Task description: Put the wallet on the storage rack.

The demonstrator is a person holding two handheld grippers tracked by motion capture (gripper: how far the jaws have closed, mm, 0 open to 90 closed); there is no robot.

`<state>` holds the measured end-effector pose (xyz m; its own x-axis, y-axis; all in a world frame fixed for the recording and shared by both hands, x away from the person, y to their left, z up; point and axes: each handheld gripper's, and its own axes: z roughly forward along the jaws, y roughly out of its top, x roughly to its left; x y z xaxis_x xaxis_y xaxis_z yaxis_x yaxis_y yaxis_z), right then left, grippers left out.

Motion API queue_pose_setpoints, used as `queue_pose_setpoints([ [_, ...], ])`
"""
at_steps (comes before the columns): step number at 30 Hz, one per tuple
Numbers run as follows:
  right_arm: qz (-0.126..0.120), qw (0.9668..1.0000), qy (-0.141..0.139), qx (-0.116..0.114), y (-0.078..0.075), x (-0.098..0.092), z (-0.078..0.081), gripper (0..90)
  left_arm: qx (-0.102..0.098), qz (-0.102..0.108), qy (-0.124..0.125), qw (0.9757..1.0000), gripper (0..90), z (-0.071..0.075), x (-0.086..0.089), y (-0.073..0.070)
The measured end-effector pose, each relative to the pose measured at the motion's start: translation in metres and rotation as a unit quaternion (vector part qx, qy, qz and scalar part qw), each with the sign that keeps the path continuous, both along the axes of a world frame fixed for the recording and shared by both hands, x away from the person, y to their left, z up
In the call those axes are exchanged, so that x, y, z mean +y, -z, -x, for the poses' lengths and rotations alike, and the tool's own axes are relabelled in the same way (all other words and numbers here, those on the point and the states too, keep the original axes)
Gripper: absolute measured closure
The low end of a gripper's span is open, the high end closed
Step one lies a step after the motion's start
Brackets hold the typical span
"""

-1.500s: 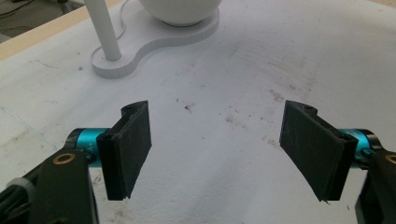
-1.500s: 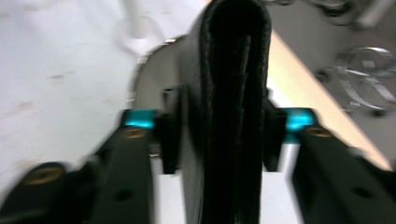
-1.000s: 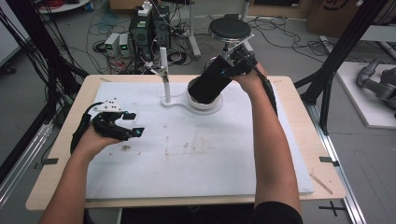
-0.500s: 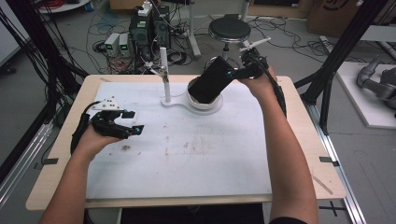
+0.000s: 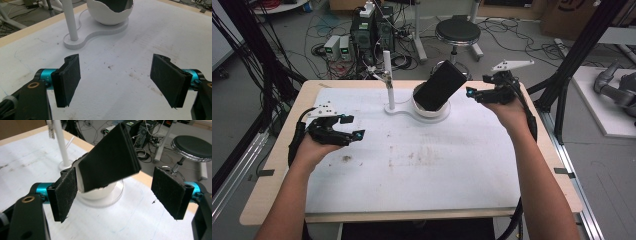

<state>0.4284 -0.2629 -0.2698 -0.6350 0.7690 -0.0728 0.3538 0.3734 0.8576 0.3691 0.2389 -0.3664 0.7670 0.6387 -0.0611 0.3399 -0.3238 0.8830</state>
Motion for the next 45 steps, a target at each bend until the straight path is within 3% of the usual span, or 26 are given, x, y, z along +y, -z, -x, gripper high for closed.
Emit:
queue_pose_setpoints([
  [1, -0.009, 0.9999, -0.002, -0.01, 0.006, -0.005, 0.009, 21.5, -0.003, 0.005, 0.002, 1.0, 24.3, 0.001, 0.0, -0.001],
  [5, -0.013, 0.9997, -0.007, -0.019, 0.014, -0.014, 0.021, 21.5, -0.007, 0.011, 0.002, 0.9999, 24.0, 0.001, 0.001, -0.002],
  [11, -0.045, 0.9982, -0.027, -0.029, 0.033, -0.028, 0.047, 21.0, -0.002, 0.036, -0.006, 0.9993, 22.8, 0.0, 0.003, 0.001],
  [18, -0.077, 0.996, -0.029, -0.034, 0.066, -0.043, 0.068, 20.6, -0.003, 0.035, -0.006, 0.9994, 21.0, -0.002, 0.001, 0.006],
  [26, -0.103, 0.9944, -0.01, -0.021, 0.101, -0.057, 0.075, 19.0, -0.003, 0.047, -0.012, 0.9988, 19.2, -0.004, 0.0, 0.013],
  [33, -0.101, 0.9948, 0.008, -0.003, 0.117, -0.067, 0.073, 19.0, -0.003, 0.037, -0.01, 0.9993, 18.7, -0.004, -0.002, 0.016],
  [45, -0.099, 0.995, 0.016, -0.001, 0.12, -0.071, 0.074, 19.0, 0.0, 0.036, -0.006, 0.9993, 18.7, -0.004, -0.003, 0.02],
])
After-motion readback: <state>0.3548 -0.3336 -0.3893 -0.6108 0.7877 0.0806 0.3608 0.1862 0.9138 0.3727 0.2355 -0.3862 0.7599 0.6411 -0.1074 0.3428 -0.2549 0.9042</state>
